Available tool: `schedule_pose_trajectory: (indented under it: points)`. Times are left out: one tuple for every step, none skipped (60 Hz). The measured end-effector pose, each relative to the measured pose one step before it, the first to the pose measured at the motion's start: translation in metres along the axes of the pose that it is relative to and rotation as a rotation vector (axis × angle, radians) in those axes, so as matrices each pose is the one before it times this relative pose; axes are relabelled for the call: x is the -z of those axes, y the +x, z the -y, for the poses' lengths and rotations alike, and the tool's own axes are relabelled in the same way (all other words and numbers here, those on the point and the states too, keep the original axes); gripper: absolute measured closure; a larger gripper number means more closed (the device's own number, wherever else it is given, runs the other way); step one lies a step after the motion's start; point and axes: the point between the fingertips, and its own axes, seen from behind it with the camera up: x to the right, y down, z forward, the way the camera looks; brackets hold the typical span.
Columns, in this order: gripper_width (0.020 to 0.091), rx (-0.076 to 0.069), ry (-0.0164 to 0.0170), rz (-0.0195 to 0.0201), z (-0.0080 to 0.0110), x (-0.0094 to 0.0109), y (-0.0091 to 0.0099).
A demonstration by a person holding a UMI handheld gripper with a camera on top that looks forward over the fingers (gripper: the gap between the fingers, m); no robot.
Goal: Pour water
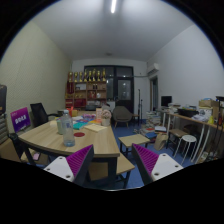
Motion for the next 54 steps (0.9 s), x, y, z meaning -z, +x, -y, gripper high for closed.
schedule_pose_trajectory:
  points:
    - [0.0270,0.0016,-0.00027,-0.00219,-0.00001,-0.00044,0.00064]
    - [0.0271,0.0015,-0.00048,-0.00155,-0.00007,-0.00065,0.00035]
    - [0.0270,0.0006,-0.00040,-0.00102,-0.00011,-0.00079,0.00021]
    - [0.0270,-0.0004,0.00110,-0.00012,0.00003,-0.00093,-0.00038]
    - [0.0271,0.0005,0.00225,0.00198,0.00016,-0.00074,-0.00080]
    - [0.0272,-0.0001,0.00290,0.00278,-0.00014,-0.00054,-0.00149]
    - [0.0269,-0.0003,0.00241,0.00210,-0.00001,-0.00053,-0.00134]
    - [0.0270,-0.0001,0.00153,0.00225,0.00004,-0.00076,-0.00096]
    - [0.0271,0.0007,0.00086,0.00151,0.00008,-0.00070,-0.00111]
    - [0.0268,0.0012,0.00078,0.00165,0.00043,-0.00129,-0.00142]
    - [0.0268,0.0011,0.00115,0.00167,0.00014,-0.00181,-0.00155]
    - [0.0269,0.0011,0.00176,0.00185,0.00032,-0.00160,-0.00164]
    - [0.0269,0.0004,0.00182,0.00154,0.00045,-0.00107,-0.00185]
    - [0.0271,0.0004,0.00167,0.00223,0.00080,-0.00177,-0.00245]
    - [0.0272,0.0008,0.00194,0.00250,0.00092,-0.00164,-0.00261]
    - [0.0271,0.0010,0.00226,0.00355,0.00094,-0.00209,-0.00308]
    - [0.0271,0.0003,0.00093,0.00333,0.00028,-0.00261,-0.00409]
    - [0.0272,-0.0004,-0.00062,0.00329,-0.00016,-0.00245,-0.00413]
    - [0.0272,-0.0009,-0.00223,0.00399,-0.00090,-0.00228,-0.00465]
    - [0.0273,-0.0010,-0.00255,0.00602,-0.00082,-0.00319,-0.00583]
    - [0.0272,-0.0016,-0.00238,0.00810,-0.00091,-0.00325,-0.00681]
    - [0.0270,-0.0025,-0.00173,0.00726,-0.00105,-0.00223,-0.01755]
    - [0.0270,-0.0050,-0.00184,0.01275,-0.00041,-0.00502,0.00134]
    - [0.0271,-0.0051,-0.00138,0.01065,-0.00051,-0.00394,-0.00890]
    - [0.0269,-0.0045,-0.00049,0.00898,-0.00056,-0.00380,-0.01842]
    - [0.0270,-0.0048,0.00007,0.01144,-0.00034,-0.00450,-0.00873]
    - [0.0272,-0.0039,0.00137,0.01486,0.00045,-0.00504,0.00016]
    - [0.0274,-0.0009,0.00389,0.01116,-0.00008,-0.00468,-0.01993]
    - [0.0271,0.0008,0.00330,0.01258,0.00032,-0.00517,-0.00997]
    - [0.0271,0.0027,0.00211,0.00990,0.00010,-0.00564,-0.00895]
    - [0.0265,0.0049,0.00085,0.00612,-0.00009,-0.00612,-0.00729]
    - [0.0266,0.0063,0.00090,0.00521,-0.00032,-0.00587,-0.00723]
    - [0.0270,0.0069,0.00252,0.00460,0.00007,-0.00655,-0.00739]
    - [0.0269,0.0066,0.00325,0.00260,0.00018,-0.00669,-0.00661]
    - [0.0274,0.0057,0.00445,0.00124,0.00045,-0.00711,-0.00584]
    - [0.0272,0.0045,0.00459,0.00091,0.00025,-0.00726,-0.00553]
    - [0.0274,0.0036,0.00330,-0.00048,0.00013,-0.00716,-0.00538]
    - [0.0278,0.0030,0.00180,-0.00094,0.00017,-0.00739,-0.00522]
    - [0.0278,0.0021,0.00099,-0.00079,0.00007,-0.00734,-0.00510]
    - [0.0279,0.0018,0.00098,0.00011,-0.00020,-0.00684,-0.00486]
    - [0.0279,0.0020,0.00070,0.00133,-0.00063,-0.00750,-0.00508]
    - [0.0279,0.0028,0.00078,0.00048,-0.00085,-0.00733,-0.00523]
    - [0.0279,0.0036,0.00027,-0.00104,-0.00092,-0.00703,-0.00362]
    - [0.0276,0.0045,-0.00021,-0.00252,-0.00070,-0.00687,-0.00314]
    - [0.0280,0.0049,0.00081,-0.00367,-0.00024,-0.00762,-0.00297]
    - [0.0279,0.0047,0.00084,-0.00431,-0.00062,-0.00784,-0.00256]
    - [0.0278,0.0047,-0.00036,-0.00469,-0.00099,-0.00801,-0.00242]
    - [0.0280,0.0046,-0.00273,-0.00589,-0.00154,-0.00714,-0.00178]
    - [0.0280,0.0052,-0.00412,-0.00622,-0.00174,-0.00732,-0.00194]
    - [0.0281,0.0062,-0.00447,-0.00539,-0.00223,-0.00717,-0.00178]
    - [0.0280,0.0065,-0.00393,-0.00375,-0.00169,-0.00703,-0.00197]
    - [0.0281,0.0067,-0.00247,-0.00286,-0.00179,-0.00713,-0.00204]
    - [0.0282,0.0066,-0.00210,-0.00352,-0.00165,-0.00724,-0.00148]
    - [0.0286,0.0062,-0.00287,-0.00511,-0.00140,-0.00673,-0.00117]
